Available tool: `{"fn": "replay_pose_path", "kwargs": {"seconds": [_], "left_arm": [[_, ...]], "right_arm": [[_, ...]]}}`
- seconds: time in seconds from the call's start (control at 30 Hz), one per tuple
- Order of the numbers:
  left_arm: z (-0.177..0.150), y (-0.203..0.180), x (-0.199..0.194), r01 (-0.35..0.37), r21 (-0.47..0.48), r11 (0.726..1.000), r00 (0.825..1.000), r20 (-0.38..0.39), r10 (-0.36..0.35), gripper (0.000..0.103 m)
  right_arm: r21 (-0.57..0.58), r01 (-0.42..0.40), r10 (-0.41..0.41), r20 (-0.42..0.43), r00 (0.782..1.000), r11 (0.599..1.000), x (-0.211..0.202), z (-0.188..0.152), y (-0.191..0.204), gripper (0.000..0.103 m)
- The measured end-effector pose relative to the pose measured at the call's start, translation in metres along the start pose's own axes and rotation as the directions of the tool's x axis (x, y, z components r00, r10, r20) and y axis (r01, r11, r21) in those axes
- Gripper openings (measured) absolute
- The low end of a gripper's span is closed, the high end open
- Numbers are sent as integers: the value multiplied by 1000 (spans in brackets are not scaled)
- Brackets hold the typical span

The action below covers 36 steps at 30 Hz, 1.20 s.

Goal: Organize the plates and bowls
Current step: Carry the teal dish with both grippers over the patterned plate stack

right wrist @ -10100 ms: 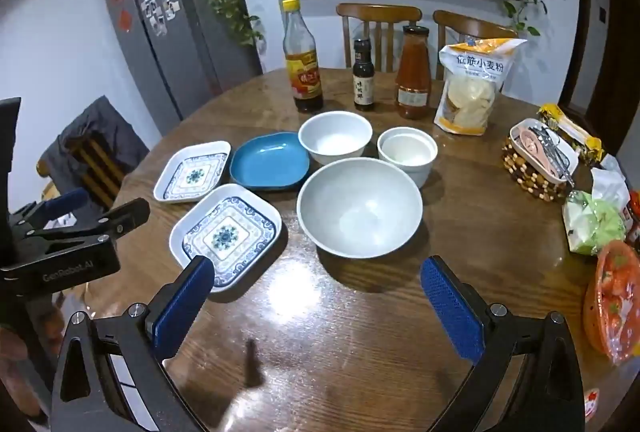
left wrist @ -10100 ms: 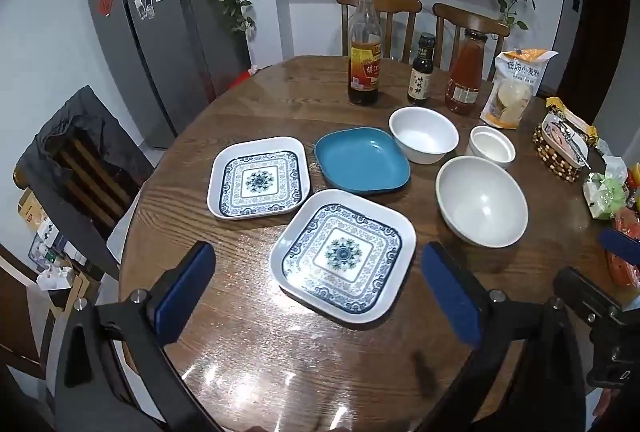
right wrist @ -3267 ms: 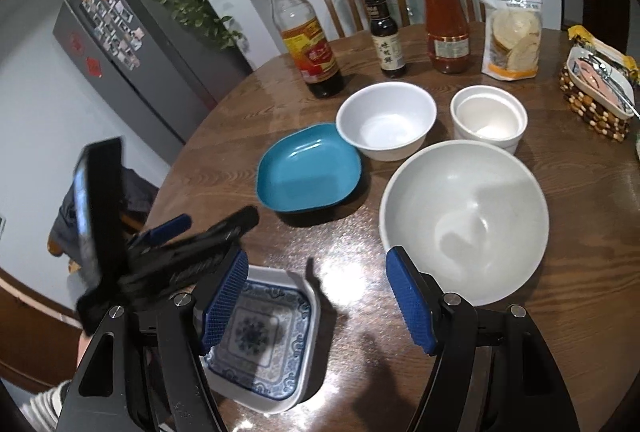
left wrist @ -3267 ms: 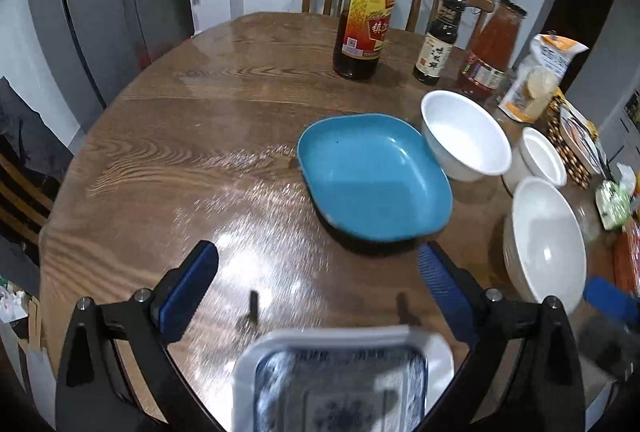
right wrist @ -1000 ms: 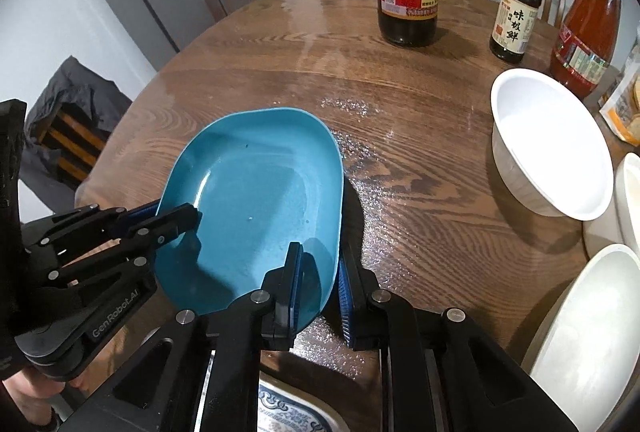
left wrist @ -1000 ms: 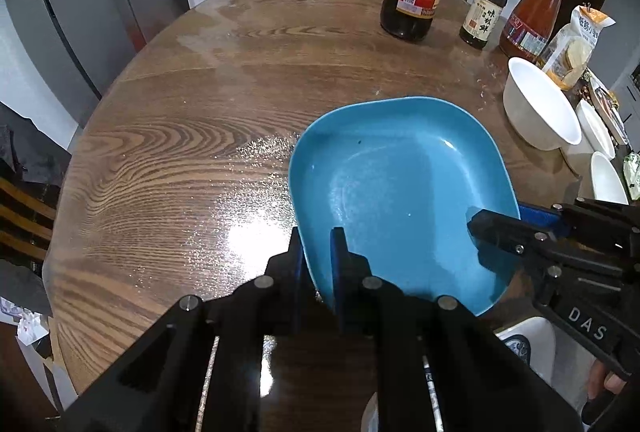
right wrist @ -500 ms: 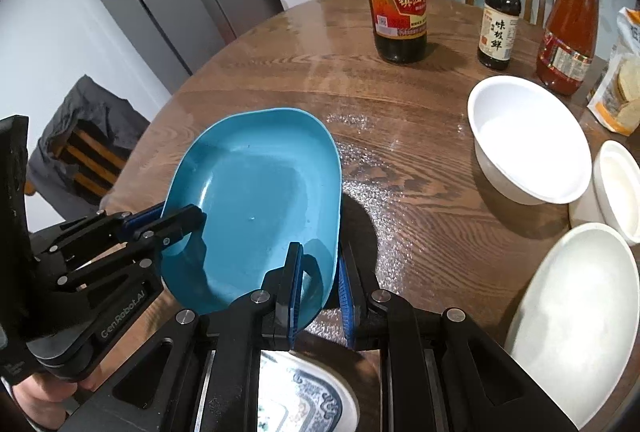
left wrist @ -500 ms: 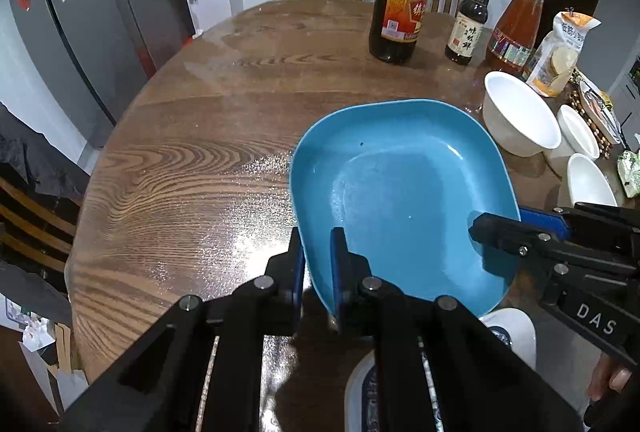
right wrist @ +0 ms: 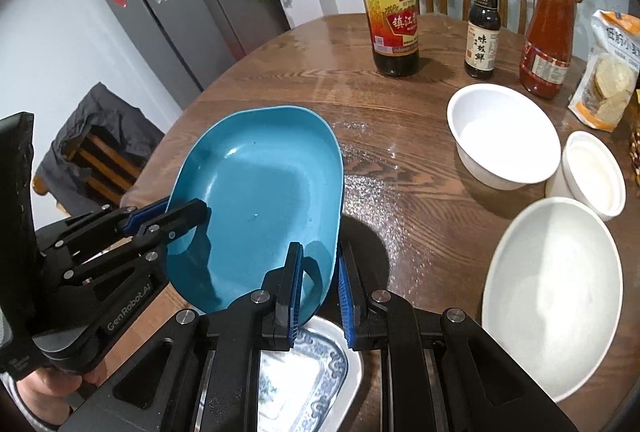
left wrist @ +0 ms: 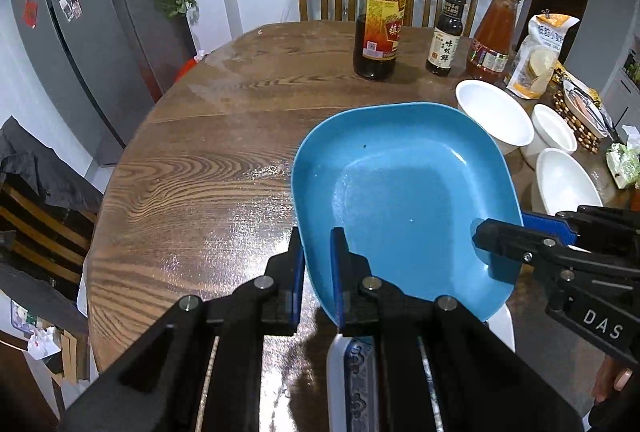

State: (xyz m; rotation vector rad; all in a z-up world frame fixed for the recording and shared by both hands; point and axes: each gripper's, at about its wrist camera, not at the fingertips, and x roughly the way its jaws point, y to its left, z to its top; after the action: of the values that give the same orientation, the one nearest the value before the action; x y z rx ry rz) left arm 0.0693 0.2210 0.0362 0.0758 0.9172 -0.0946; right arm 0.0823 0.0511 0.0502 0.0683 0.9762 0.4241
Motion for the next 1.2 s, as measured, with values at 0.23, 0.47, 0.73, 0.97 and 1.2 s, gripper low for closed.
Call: {"fn": "replay_pose_path", "kwargs": {"seconds": [0.23,0.47,0.73,0.97,1.2], "left_arm": [[-9,-7,-15,-4,11,1000,1000,22,4,12],[-19,-14,-24,-4,27,1000,1000,30,4,12],[-31,-18,-29,-10,37,999,1000,26,9,12],[-42,-21,-31,-12,41,999,1000,11,12,12],[-57,-27,-28,-8,50,999,1000,-18,9,12]], "right_arm": [[-3,-4,4,17,1000,1000,-15,-12,2,19],[-1,1,-1,23,1000,1000,-25,-23,4,19],[-6,4,-4,10,1000,1000,-28,-38,6,19],[-10,4,-4,-4,1000,1000,-32,-51,10,19],[3,-4,4,-40,999,1000,-30,-70,9,19]]}}
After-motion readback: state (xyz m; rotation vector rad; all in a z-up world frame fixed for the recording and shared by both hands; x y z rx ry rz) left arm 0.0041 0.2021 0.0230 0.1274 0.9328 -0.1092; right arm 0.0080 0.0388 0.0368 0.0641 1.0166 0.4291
